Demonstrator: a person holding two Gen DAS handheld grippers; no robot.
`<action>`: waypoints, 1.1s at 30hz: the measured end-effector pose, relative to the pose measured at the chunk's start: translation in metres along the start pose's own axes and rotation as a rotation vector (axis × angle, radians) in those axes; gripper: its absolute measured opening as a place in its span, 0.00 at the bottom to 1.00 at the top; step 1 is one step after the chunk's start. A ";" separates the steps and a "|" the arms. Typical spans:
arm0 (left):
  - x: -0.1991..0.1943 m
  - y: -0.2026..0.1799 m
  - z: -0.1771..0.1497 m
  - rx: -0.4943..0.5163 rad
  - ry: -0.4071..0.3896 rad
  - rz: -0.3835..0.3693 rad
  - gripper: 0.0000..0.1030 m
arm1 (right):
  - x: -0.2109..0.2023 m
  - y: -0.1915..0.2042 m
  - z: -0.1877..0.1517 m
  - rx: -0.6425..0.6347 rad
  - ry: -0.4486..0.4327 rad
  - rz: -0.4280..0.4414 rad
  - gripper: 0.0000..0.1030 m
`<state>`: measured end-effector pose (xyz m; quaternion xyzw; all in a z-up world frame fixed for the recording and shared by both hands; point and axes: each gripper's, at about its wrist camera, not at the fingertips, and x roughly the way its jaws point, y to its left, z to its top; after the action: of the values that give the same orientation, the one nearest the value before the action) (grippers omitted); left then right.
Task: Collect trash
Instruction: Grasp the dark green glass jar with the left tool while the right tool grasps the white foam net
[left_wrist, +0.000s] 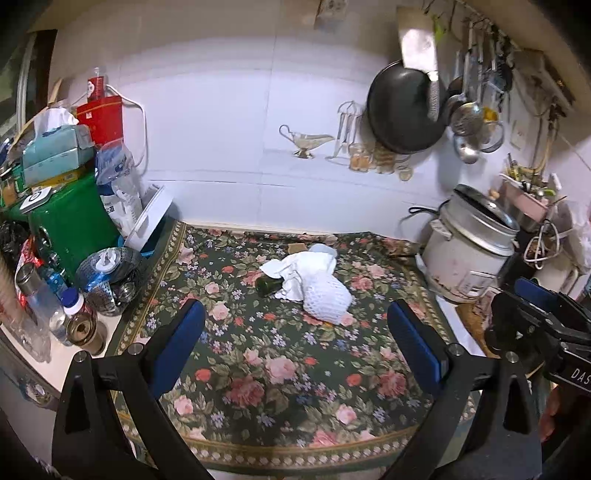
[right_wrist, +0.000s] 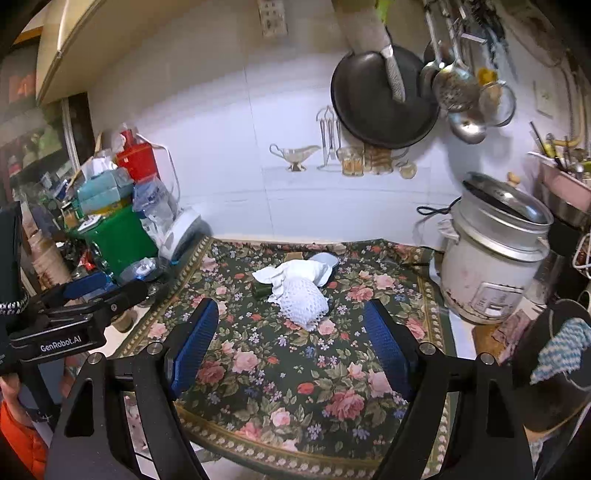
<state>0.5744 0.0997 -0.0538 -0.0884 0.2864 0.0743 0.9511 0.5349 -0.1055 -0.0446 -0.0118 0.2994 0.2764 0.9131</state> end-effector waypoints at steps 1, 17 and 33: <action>0.007 0.003 0.003 0.001 0.002 0.002 0.96 | 0.008 0.000 0.003 0.001 0.008 0.002 0.76; 0.175 0.076 0.022 0.046 0.248 -0.076 0.96 | 0.180 -0.037 0.003 0.197 0.237 -0.153 0.76; 0.298 0.095 -0.009 0.061 0.448 -0.104 0.96 | 0.302 -0.080 -0.042 0.528 0.425 -0.035 0.43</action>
<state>0.7978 0.2175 -0.2394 -0.0887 0.4876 -0.0050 0.8686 0.7545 -0.0304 -0.2576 0.1625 0.5438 0.1649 0.8066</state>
